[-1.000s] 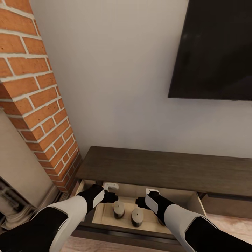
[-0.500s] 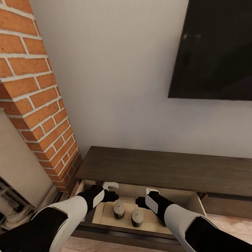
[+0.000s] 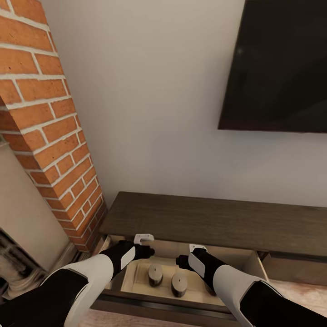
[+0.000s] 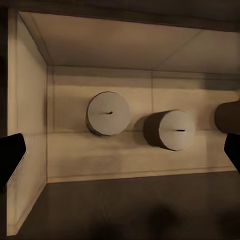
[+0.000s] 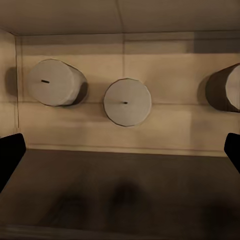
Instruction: Place each of the two pumpkins and all three candles from the living room inside a cabinet in the living room (use any cabinet), then make sure every cabinet is closed, and position the cauldron so it is next to a table in the living room.
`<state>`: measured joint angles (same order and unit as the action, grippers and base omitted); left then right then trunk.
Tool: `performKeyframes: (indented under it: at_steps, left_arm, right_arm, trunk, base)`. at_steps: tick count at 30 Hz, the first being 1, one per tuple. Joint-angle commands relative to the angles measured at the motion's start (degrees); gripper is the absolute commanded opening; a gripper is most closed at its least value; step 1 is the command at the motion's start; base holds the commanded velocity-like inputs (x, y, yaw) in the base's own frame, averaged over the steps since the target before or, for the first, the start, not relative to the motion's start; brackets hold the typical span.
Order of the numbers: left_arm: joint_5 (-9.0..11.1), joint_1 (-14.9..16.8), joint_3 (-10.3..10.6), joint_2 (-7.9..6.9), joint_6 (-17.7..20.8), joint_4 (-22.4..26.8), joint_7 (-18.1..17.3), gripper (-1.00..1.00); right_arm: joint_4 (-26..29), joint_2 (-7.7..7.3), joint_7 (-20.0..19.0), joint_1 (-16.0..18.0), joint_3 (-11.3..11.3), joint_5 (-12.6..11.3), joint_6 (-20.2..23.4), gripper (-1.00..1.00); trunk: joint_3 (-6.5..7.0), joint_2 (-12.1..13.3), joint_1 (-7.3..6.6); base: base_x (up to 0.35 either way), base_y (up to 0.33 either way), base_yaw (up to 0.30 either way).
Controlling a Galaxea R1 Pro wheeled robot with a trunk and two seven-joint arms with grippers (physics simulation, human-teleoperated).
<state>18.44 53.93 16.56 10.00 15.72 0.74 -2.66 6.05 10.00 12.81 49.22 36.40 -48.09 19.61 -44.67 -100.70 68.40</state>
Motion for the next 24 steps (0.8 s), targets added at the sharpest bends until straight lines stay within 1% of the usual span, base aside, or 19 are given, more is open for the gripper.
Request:
performKeyframes:
  at_steps: [1,6,16,24]
  left_arm:
    - [0.5,0.0,0.5,0.00,0.2,0.0,-0.1,1.00]
    - [0.5,0.0,0.5,0.00,0.1,0.0,-0.1,1.00]
    - [0.5,0.0,0.5,0.00,0.0,0.0,-0.1,1.00]
    - [0.5,0.0,0.6,0.00,-0.1,0.0,-0.1,1.00]
  right_arm:
    - [0.1,0.00,0.3,0.0,0.4,-0.4,0.2,1.00]
    - [0.1,0.00,0.3,0.0,0.4,-0.4,0.2,1.00]
    - [0.1,0.00,0.1,0.0,0.4,-0.4,0.2,1.00]
    - [0.1,0.00,0.0,0.0,0.3,-0.4,0.2,1.00]
  trunk:
    - [0.05,0.0,-0.01]
    - [0.50,0.0,-0.01]
    - [1.42,0.0,-0.01]
    - [2.16,0.0,-0.01]
  base:
    - [-0.047,0.133,0.000]
    - [-0.104,0.235,0.000]
    - [-0.121,0.286,0.000]
    - [-0.038,0.296,0.000]
